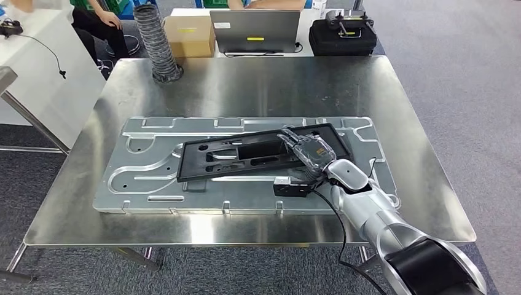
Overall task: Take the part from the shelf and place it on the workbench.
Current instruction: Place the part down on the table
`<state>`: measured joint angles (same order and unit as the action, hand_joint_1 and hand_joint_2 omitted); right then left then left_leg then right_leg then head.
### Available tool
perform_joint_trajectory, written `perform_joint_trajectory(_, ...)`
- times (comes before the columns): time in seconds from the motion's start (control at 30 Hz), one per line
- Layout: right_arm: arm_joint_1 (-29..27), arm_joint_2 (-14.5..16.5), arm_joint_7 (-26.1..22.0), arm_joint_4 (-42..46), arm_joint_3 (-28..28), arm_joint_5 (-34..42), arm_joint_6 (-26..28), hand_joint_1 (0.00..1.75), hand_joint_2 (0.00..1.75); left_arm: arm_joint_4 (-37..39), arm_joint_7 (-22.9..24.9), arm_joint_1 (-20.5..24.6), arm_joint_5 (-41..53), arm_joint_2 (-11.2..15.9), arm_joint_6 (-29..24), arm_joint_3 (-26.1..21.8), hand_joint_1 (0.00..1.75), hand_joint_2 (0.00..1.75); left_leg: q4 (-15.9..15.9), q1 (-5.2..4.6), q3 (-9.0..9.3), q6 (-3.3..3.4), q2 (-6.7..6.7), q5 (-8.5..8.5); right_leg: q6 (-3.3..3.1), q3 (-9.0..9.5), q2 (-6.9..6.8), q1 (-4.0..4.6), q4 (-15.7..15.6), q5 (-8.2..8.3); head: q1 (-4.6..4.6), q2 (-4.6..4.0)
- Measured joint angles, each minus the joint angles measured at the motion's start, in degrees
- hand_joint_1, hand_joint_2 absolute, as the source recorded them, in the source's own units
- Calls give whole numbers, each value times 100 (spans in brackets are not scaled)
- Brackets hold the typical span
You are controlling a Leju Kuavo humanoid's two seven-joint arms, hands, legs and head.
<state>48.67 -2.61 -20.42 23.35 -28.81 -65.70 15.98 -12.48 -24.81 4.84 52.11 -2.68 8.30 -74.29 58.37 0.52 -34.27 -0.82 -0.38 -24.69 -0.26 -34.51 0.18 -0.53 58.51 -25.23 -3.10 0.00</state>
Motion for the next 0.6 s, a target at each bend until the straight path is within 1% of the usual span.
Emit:
perform_joint_trajectory(0.03,-2,13,-73,2,30,90,1,0,0,0,-3,0,1,0,-2,1,0,0,77,7,-29,-29,3,-64,-36,13,-5,-12,-27,18,-1,0)
perform_joint_trajectory(0.07,-6,28,-138,3,65,175,1,0,0,0,-4,0,1,2,-4,1,0,0,268,15,-109,-55,4,-193,-66,23,-11,-25,-52,35,-1,0)
perform_joint_trajectory(0.1,-17,40,-185,4,98,233,1,0,0,0,-4,-1,2,5,-4,1,0,0,588,24,-247,-77,7,-380,-84,26,-16,-27,-62,43,-1,0)
perform_joint_trajectory(0.13,-31,47,-208,3,124,265,1,0,0,0,-4,-3,2,8,-4,1,0,0,984,25,-420,-97,8,-581,-94,21,-18,-26,-63,46,-1,0)
perform_joint_trajectory(0.17,-50,54,-218,3,143,280,0,0,0,0,-4,-6,2,10,-4,0,0,0,1353,28,-582,-113,8,-732,-96,18,-18,-24,-62,46,-1,0)
perform_joint_trajectory(0.2,-72,57,-225,2,156,284,0,0,0,0,-4,-9,2,12,-4,0,0,0,1574,29,-678,-124,8,-784,-95,17,-17,-23,-60,46,-1,0)
perform_joint_trajectory(0.23,-91,61,-231,2,166,291,1,0,0,0,-4,-13,2,13,-4,-1,0,0,1570,32,-669,-128,9,-721,-93,19,-16,-24,-56,45,-1,0)
perform_joint_trajectory(0.27,-103,63,-258,3,178,321,3,0,0,0,-4,-13,2,13,-4,-1,0,0,1327,36,-547,-126,9,-557,-88,22,-14,-26,-51,42,-1,0)
perform_joint_trajectory(0.3,-111,67,-331,13,199,399,7,0,0,0,-4,-11,2,14,-6,-1,0,0,926,43,-350,-119,10,-347,-77,25,-12,-27,-43,36,-1,0)
perform_joint_trajectory(0.33,-121,72,-473,41,236,552,5,0,0,0,0,-6,2,14,-8,-1,0,0,520,39,-149,-105,8,-200,-56,22,-8,-18,-32,29,-1,0)
perform_joint_trajectory(0.37,-139,75,-703,97,297,806,-21,0,0,0,5,0,3,14,-10,0,0,0,209,34,0,-77,5,-100,-27,14,-4,-8,-22,26,-1,0)
perform_joint_trajectory(0.4,-171,79,-995,191,381,1152,-91,0,0,0,15,4,4,14,-11,0,0,0,38,25,77,-47,2,-68,5,5,0,3,-17,26,-1,0)
perform_joint_trajectory(0.47,-293,75,-1534,517,570,2031,-358,0,0,0,35,0,15,14,-7,0,0,0,-15,11,86,28,-5,-69,76,-1,5,14,-30,39,-1,0)
perform_joint_trajectory(0.5,-384,58,-1684,763,655,2524,-536,0,0,0,42,-5,25,14,-2,-1,0,0,-32,19,92,64,-4,-55,111,1,3,7,-30,29,-1,0)
perform_joint_trajectory(0.53,-478,32,-1751,1049,721,3016,-713,0,0,0,45,-8,36,14,2,0,0,0,-52,27,100,104,-3,-40,140,-12,2,0,15,-18,-1,0)
perform_joint_trajectory(0.57,-572,-12,-1767,1374,776,3521,-895,0,0,0,46,-7,46,14,5,0,0,0,-72,36,106,141,0,-26,163,-73,0,-7,165,-126,-1,0)
perform_joint_trajectory(0.6,-665,-77,-1769,1721,823,4011,-1076,0,0,0,46,-4,55,14,7,0,0,0,-83,39,108,170,2,-18,179,-190,-1,-14,435,-289,-1,0)
